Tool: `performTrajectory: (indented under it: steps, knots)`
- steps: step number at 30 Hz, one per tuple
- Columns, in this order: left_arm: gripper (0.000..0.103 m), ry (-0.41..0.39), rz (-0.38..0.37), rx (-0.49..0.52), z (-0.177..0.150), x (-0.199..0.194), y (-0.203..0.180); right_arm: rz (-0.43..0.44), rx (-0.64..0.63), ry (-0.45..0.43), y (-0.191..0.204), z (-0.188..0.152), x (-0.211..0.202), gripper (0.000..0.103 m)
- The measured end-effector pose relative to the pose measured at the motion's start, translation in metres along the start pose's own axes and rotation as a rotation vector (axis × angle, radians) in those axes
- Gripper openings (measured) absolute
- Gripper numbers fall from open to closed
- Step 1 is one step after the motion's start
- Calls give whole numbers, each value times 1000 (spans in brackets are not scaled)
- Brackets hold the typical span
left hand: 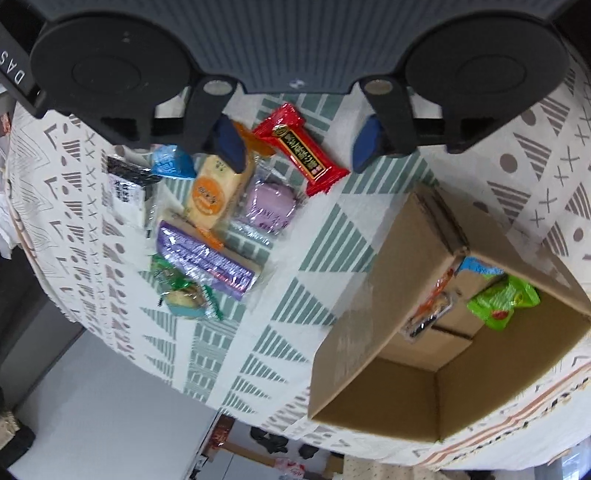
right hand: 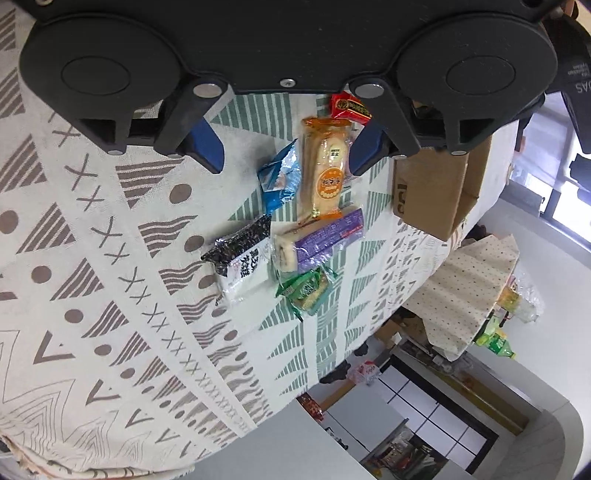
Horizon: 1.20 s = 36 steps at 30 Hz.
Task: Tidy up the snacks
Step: 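Grasp the red bar wrapper with the left gripper while the right gripper grasps the blue wrapper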
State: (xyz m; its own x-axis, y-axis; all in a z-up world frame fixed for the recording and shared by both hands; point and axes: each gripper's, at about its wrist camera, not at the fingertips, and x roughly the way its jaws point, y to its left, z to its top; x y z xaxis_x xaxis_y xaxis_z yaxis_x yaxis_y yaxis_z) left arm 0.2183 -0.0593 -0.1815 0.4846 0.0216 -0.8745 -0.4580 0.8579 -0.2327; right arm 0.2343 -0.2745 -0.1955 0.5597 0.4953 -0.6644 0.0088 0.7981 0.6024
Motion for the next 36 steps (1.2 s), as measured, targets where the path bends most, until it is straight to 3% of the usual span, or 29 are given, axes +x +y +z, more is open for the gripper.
performTrajectory:
  steps: [9,23,25,26,31,36]
  knots:
    - [41,34,46,-9,-2,25,0,-6,-24,30,0,4,18,62]
    - [41,52,48,50,-10,35,-10,-28,-85,56,7,7,41,62]
    - [38,46,51,55,-10,36,-10,-32,-97,64,9,7,45,58]
    - [28,44,56,53,-10,35,-9,-35,-101,66,9,6,47,56]
    - [21,50,43,19,-5,33,-3,-50,-128,71,12,7,54,32]
    - [20,33,33,12,-3,24,-1,-39,-113,53,12,4,44,31]
